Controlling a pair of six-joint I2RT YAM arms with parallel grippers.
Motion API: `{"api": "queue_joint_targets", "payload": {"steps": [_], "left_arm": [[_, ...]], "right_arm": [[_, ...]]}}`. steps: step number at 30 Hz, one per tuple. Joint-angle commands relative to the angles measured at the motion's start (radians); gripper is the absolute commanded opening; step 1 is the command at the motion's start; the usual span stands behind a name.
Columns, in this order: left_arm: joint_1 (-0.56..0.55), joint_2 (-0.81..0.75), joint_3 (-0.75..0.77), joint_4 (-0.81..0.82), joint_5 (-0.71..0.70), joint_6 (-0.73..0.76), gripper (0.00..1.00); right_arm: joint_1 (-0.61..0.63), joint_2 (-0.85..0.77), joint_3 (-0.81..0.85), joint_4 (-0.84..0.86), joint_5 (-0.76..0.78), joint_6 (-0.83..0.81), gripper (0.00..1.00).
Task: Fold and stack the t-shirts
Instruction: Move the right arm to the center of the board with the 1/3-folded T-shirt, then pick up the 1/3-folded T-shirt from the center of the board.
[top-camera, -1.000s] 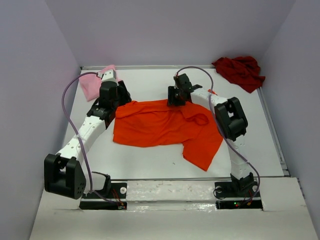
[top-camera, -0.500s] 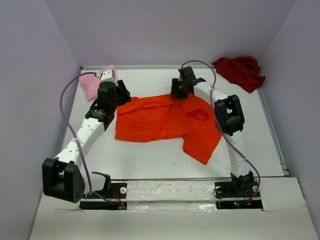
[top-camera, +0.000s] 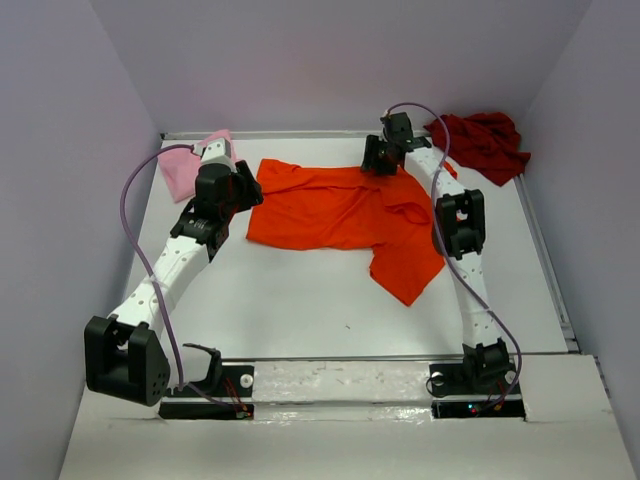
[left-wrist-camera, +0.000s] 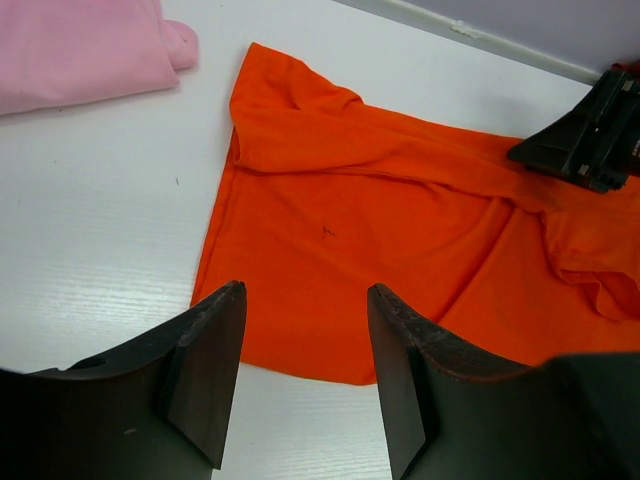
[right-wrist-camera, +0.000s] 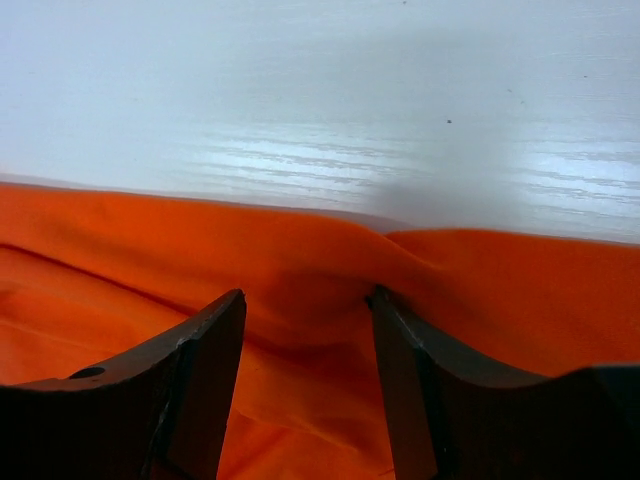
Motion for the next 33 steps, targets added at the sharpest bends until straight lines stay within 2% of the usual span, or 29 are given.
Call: {"api": "queue_joint_targets", "payload": {"steps": [1,3,8,10,14,15,17,18,19,20,21,26,33], "left_arm": [[0.007,-0.025,-0.006,0.039,0.012,0.002,0.61],[0.007,-0.019,-0.006,0.039,0.016,0.002,0.61],[0.007,-0.008,-0.011,0.044,0.022,-0.007,0.61],[0.009,0.003,-0.011,0.036,0.019,-0.014,0.61],[0.009,0.053,-0.006,0.022,0.019,-0.043,0.61],[0.009,0.061,-0.011,0.024,0.033,-0.056,0.61],[0.012,0.083,-0.012,0.033,0.058,-0.073,0.61],[0.012,0.087,-0.012,0.039,0.080,-0.081,0.61],[0.012,0.093,-0.008,0.039,0.082,-0.083,0.61],[0.015,0.103,-0.003,0.031,0.088,-0.081,0.61],[0.016,0.106,0.000,0.031,0.117,-0.083,0.61],[0.021,0.109,-0.005,0.040,0.131,-0.090,0.61],[0.024,0.112,-0.003,0.034,0.133,-0.087,0.61]], "right_arm": [[0.015,-0.035,0.063,-0.044,-0.070,-0.047,0.59],[0.015,-0.081,0.008,-0.021,-0.096,-0.045,0.59],[0.024,-0.332,-0.202,0.034,-0.117,-0.053,0.58],[0.033,-0.415,-0.346,0.060,-0.124,-0.028,0.57],[0.074,-0.714,-0.675,0.194,-0.076,0.004,0.57],[0.087,-0.759,-0.790,0.207,-0.076,0.018,0.57],[0.096,-0.834,-0.898,0.213,-0.052,0.050,0.56],[0.105,-0.910,-1.020,0.244,-0.055,0.076,0.56],[0.105,-0.951,-1.021,0.261,-0.052,0.096,0.56],[0.119,-0.990,-1.158,0.311,-0.041,0.113,0.55],[0.130,-1.065,-1.221,0.328,-0.029,0.137,0.55],[0.171,-1.224,-1.551,0.371,0.106,0.225,0.54],[0.217,-1.458,-1.727,0.270,0.233,0.349,0.53]]}}
